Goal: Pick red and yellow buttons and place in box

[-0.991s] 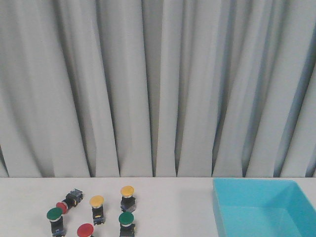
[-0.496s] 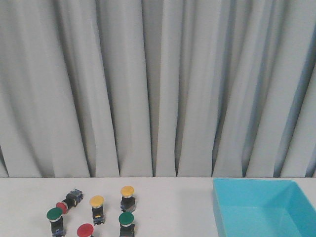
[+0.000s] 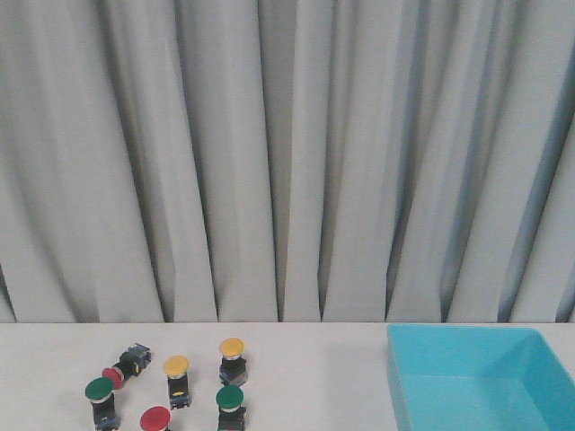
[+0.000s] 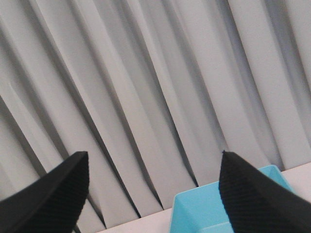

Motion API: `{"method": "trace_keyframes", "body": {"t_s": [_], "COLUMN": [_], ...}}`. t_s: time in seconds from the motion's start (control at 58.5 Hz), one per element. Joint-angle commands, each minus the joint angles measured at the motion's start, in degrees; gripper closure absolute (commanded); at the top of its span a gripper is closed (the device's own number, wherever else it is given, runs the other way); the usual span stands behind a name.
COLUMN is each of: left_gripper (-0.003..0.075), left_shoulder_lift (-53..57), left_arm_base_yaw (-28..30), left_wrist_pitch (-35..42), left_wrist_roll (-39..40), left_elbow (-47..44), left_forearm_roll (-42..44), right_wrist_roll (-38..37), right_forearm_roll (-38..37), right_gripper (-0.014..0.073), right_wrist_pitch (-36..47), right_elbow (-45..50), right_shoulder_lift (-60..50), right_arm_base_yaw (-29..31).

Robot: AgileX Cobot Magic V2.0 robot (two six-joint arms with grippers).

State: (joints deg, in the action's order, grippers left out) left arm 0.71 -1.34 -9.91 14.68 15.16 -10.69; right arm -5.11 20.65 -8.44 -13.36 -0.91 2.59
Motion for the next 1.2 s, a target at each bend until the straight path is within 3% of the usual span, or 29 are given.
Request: {"method": "trace_keyframes", "body": {"t_s": [0.0, 0.154, 0.274, 0.359, 0.598, 0.735, 0.838, 0.991, 1.179], "left_gripper": [0.0326, 0.0306, 0.0306, 0.0306, 0.0305, 0.0303, 0.0303, 0.0303, 0.0303], "left_shoulder_lift": [0.67, 0.67, -0.12, -3.19, -20.48, -31.52, -37.09, -41.33, -49.5], "left_arm_base_yaw": [-0.02, -0.02, -0.02, -0.02, -0.02, -0.02, -0.02, -0.02, -0.02], "left_wrist_pitch": [6.09, 6.51, 0.51, -5.15, -16.74, -24.43, -23.17, -18.79, -26.97], "left_wrist_roll": [2.72, 2.39, -0.08, -3.54, -19.71, -25.5, -26.3, -25.7, -39.6], "left_elbow": [1.96, 2.06, 2.76, 5.6, 20.73, 31.15, 36.55, 38.05, 42.53], "left_forearm_roll": [-0.47, -0.42, -0.42, -0.42, -0.88, -2.06, -2.23, -9.91, -19.67], "right_wrist_roll": [0.02, 0.22, 1.6, 6.69, 18.49, 18.72, 18.66, 18.52, 18.52], "right_forearm_roll": [1.29, 3.53, 3.38, 3.38, 3.54, 3.54, 3.54, 3.41, 3.41], "right_gripper": [0.0046, 0.0046, 0.0046, 0.0046, 0.0046, 0.0046, 0.0046, 0.0051, 0.0051], "right_wrist_pitch": [2.04, -0.94, -5.38, -9.38, -20.05, -20.89, -20.48, -20.92, -20.85], "right_elbow": [-1.88, -2.12, -4.7, -8.64, -21.38, -24.48, -24.28, -24.09, -24.09], "right_shoulder_lift": [-0.61, -0.61, 0.65, 3.47, 14.63, 18.82, 20.03, 20.31, 20.31], "right_arm_base_yaw": [0.09, 0.09, 0.09, 0.09, 0.09, 0.09, 0.09, 0.09, 0.09]}}
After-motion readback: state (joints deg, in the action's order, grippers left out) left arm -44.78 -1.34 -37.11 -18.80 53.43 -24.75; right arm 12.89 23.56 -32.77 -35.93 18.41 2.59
